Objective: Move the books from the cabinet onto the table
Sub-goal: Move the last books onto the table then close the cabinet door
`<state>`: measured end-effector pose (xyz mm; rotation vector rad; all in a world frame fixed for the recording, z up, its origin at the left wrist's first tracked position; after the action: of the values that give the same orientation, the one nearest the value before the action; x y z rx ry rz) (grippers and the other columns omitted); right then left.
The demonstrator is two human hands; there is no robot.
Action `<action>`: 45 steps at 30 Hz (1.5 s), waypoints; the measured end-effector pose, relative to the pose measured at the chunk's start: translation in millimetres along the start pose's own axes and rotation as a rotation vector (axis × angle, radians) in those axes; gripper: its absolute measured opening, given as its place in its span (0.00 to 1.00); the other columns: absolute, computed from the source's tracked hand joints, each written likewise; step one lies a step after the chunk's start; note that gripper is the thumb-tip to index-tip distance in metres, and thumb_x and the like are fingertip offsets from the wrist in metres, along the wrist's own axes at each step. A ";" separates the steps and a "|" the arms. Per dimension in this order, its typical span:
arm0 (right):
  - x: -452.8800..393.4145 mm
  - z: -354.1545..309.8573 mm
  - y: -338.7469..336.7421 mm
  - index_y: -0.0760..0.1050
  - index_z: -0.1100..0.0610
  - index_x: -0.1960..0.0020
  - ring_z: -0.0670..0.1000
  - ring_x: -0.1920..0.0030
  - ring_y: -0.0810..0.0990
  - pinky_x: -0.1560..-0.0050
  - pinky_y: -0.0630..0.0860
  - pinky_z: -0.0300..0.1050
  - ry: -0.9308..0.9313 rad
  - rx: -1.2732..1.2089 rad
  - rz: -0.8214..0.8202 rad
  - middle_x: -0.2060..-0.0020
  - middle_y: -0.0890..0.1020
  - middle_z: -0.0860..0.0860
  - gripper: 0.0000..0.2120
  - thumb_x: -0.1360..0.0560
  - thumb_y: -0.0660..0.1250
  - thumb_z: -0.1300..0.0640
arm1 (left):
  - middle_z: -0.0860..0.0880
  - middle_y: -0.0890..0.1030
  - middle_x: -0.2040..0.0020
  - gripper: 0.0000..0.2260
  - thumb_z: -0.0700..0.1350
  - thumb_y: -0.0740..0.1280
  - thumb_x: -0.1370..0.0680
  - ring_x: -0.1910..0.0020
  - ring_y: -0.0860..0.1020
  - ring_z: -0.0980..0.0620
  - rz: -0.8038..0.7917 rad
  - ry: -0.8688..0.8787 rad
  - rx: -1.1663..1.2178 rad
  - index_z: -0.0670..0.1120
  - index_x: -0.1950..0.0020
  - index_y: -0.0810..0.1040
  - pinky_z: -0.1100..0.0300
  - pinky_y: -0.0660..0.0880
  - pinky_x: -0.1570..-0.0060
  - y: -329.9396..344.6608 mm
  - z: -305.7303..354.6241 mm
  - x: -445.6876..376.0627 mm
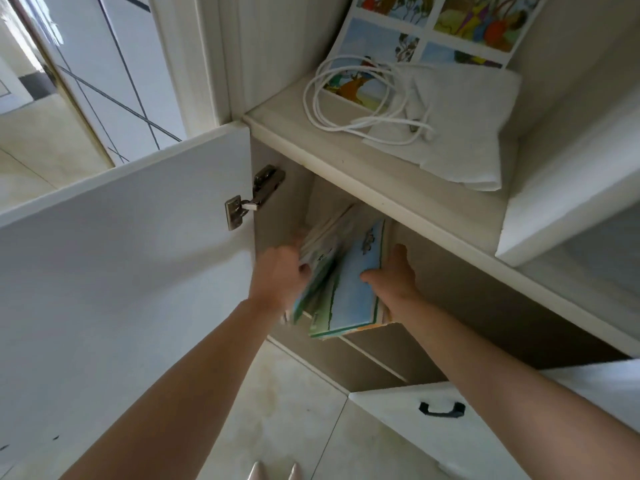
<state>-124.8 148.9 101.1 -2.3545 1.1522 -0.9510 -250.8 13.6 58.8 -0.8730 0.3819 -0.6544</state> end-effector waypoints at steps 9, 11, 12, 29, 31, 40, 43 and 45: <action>113.5 12.5 -26.2 0.52 0.49 0.26 0.56 0.40 0.78 0.44 0.78 0.47 -0.352 0.515 -0.090 0.36 0.74 0.56 0.32 0.23 0.67 0.58 | 0.49 0.79 0.69 0.09 0.46 0.75 0.30 0.73 0.77 0.52 0.157 -0.169 0.313 0.45 0.59 0.77 0.69 0.72 0.75 -23.1 7.7 99.4; 138.8 14.0 -36.0 0.51 0.48 0.27 0.56 0.40 0.78 0.43 0.78 0.48 -0.426 0.569 -0.115 0.36 0.74 0.56 0.31 0.22 0.66 0.57 | 0.48 0.79 0.70 0.10 0.47 0.76 0.30 0.72 0.77 0.50 0.188 -0.219 0.336 0.44 0.61 0.77 0.65 0.75 0.74 -37.2 12.6 123.4; 151.8 14.1 -41.4 0.51 0.47 0.27 0.56 0.41 0.79 0.43 0.78 0.48 -0.448 0.588 -0.136 0.37 0.75 0.56 0.30 0.22 0.65 0.57 | 0.48 0.79 0.70 0.09 0.47 0.76 0.30 0.71 0.78 0.49 0.196 -0.237 0.344 0.44 0.61 0.78 0.64 0.75 0.73 -45.9 15.9 137.1; 340.5 -27.3 -83.7 0.68 0.48 0.34 0.55 0.54 0.83 0.65 0.83 0.49 -1.335 0.906 -0.373 0.43 0.79 0.55 0.41 0.41 0.75 0.72 | 0.51 0.80 0.68 0.16 0.53 0.63 0.28 0.73 0.78 0.46 0.504 -0.240 -0.017 0.45 0.51 0.82 0.61 0.71 0.75 -197.6 45.4 394.4; 354.1 -32.3 -76.5 0.68 0.46 0.34 0.55 0.53 0.82 0.70 0.82 0.48 -1.412 0.900 -0.374 0.44 0.79 0.53 0.41 0.40 0.75 0.72 | 0.51 0.81 0.66 0.16 0.52 0.64 0.28 0.67 0.79 0.47 0.554 -0.241 -0.061 0.43 0.49 0.83 0.58 0.75 0.74 -209.7 39.1 418.8; 453.2 -42.3 5.3 0.66 0.45 0.34 0.56 0.52 0.78 0.78 0.77 0.48 -1.734 0.923 -0.556 0.44 0.78 0.50 0.38 0.37 0.72 0.71 | 0.51 0.83 0.62 0.14 0.47 0.66 0.28 0.61 0.79 0.46 0.747 -0.438 -0.120 0.42 0.49 0.83 0.54 0.78 0.72 -255.7 5.3 571.5; 497.4 -38.5 33.9 0.65 0.45 0.33 0.57 0.52 0.77 0.75 0.79 0.51 -1.844 0.927 -0.690 0.43 0.77 0.52 0.36 0.34 0.70 0.71 | 0.50 0.84 0.60 0.13 0.46 0.66 0.28 0.62 0.81 0.46 0.825 -0.486 -0.173 0.41 0.48 0.83 0.55 0.79 0.71 -268.9 1.1 630.8; 527.4 -40.1 54.8 0.64 0.45 0.32 0.56 0.53 0.77 0.73 0.79 0.52 -1.921 0.911 -0.757 0.43 0.77 0.53 0.36 0.33 0.70 0.70 | 0.49 0.84 0.62 0.13 0.45 0.67 0.28 0.68 0.81 0.48 0.853 -0.528 -0.244 0.42 0.46 0.84 0.60 0.75 0.73 -277.1 -2.6 668.3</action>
<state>50.6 -304.0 317.8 -1.5678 -0.7809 0.6841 142.4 -563.4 248.2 -0.9702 0.3154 0.4162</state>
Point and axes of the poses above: each hand's wrist, its own x-axis away from the middle knuckle, its own y-axis out of the palm, z = x × y, the point moved 1 cm from there along -x, towards the middle knuckle
